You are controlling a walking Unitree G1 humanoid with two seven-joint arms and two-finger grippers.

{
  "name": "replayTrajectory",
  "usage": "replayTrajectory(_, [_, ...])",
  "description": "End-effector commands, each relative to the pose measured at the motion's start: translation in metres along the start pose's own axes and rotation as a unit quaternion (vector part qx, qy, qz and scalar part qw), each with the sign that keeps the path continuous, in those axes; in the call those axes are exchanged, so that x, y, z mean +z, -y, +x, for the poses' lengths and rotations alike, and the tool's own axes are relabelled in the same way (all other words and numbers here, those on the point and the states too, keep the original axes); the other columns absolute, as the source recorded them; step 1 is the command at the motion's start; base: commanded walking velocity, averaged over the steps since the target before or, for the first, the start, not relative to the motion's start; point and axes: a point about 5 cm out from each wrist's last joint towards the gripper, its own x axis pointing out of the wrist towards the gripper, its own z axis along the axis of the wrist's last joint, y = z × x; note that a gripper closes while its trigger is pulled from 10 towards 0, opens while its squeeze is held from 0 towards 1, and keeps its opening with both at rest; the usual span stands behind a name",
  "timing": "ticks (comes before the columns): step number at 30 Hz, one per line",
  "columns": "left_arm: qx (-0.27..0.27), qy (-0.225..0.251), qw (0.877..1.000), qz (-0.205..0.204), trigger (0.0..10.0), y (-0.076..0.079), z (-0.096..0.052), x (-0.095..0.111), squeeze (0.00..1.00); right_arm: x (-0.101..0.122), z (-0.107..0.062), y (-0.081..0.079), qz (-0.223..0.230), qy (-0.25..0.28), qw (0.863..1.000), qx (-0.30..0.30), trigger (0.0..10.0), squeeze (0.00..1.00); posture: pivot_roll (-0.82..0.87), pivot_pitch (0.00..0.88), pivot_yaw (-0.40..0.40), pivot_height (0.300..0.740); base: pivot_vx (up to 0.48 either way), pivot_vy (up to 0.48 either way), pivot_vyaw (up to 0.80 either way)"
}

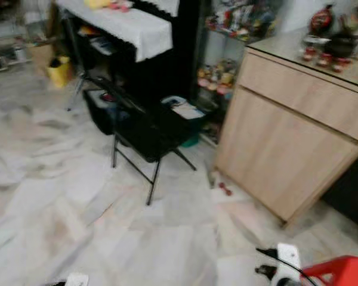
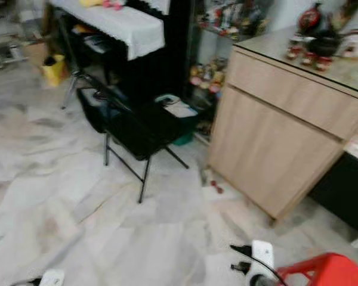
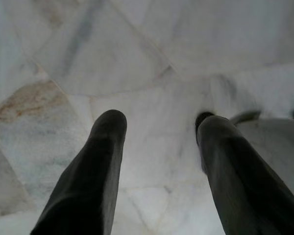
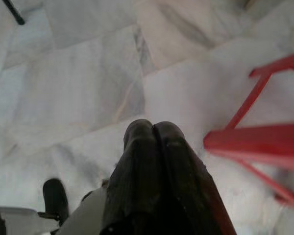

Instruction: Hang keys on a hook

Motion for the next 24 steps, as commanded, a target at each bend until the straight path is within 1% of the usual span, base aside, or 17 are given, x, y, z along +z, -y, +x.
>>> replayTrajectory(1, [-0.001, -0.006, 1.000, -0.005, 10.0, 0.001, 0.000, -0.001, 0.00, 0.002, -0.001, 0.005, 0.001, 0.001, 1.000, -0.008, 10.0, 0.00, 0.05, 0.000, -0.039, 0.740, 0.000, 0.000, -0.79])
replayTrajectory(7, [-0.002, -0.004, 1.000, 0.001, 10.0, 0.001, 0.000, 0.000, 0.00, 0.003, -0.001, 0.004, 0.005, 0.003, 1.000, -0.008, 10.0, 0.00, 0.05, 0.000, -0.030, 0.740, 0.000, 0.000, -0.78])
replayTrajectory(14, [-0.006, -0.008, 1.000, 0.021, 10.0, 0.000, 0.000, 0.000, 0.00, 0.000, 0.000, 0.002, 0.014, 0.002, 1.000, -0.011, 10.0, 0.00, 0.05, 0.000, -0.016, 0.740, 0.000, 0.000, -0.78])
replayTrajectory(17, [-0.004, -0.010, 1.000, 0.025, 10.0, 0.000, 0.000, -0.002, 0.00, -0.004, 0.000, 0.001, 0.015, -0.002, 1.000, -0.011, 10.0, 0.00, 0.05, 0.000, -0.008, 0.740, 0.000, 0.000, -0.78])
replayTrajectory(20, [-0.001, -0.013, 0.999, 0.039, 10.0, -0.002, -0.001, -0.005, 0.00, -0.010, -0.001, -0.001, 0.016, -0.008, 1.000, -0.010, 10.0, 0.00, 0.06, 0.000, -0.006, 0.740, 0.000, 0.000, -0.78])
replayTrajectory(23, [0.002, -0.018, 0.999, 0.037, 10.0, -0.004, -0.002, -0.010, 0.00, -0.015, -0.001, -0.003, 0.007, -0.015, 1.000, -0.004, 10.0, 0.00, 0.06, 0.000, -0.003, 0.740, 0.000, -0.284, -0.78])
replayTrajectory(24, [0.004, -0.022, 0.999, 0.036, 10.0, -0.005, -0.003, -0.012, 0.00, -0.019, -0.001, -0.004, 0.016, -0.017, 1.000, -0.006, 10.0, 0.00, 0.06, 0.000, -0.001, 0.740, 0.000, 0.000, -0.79])
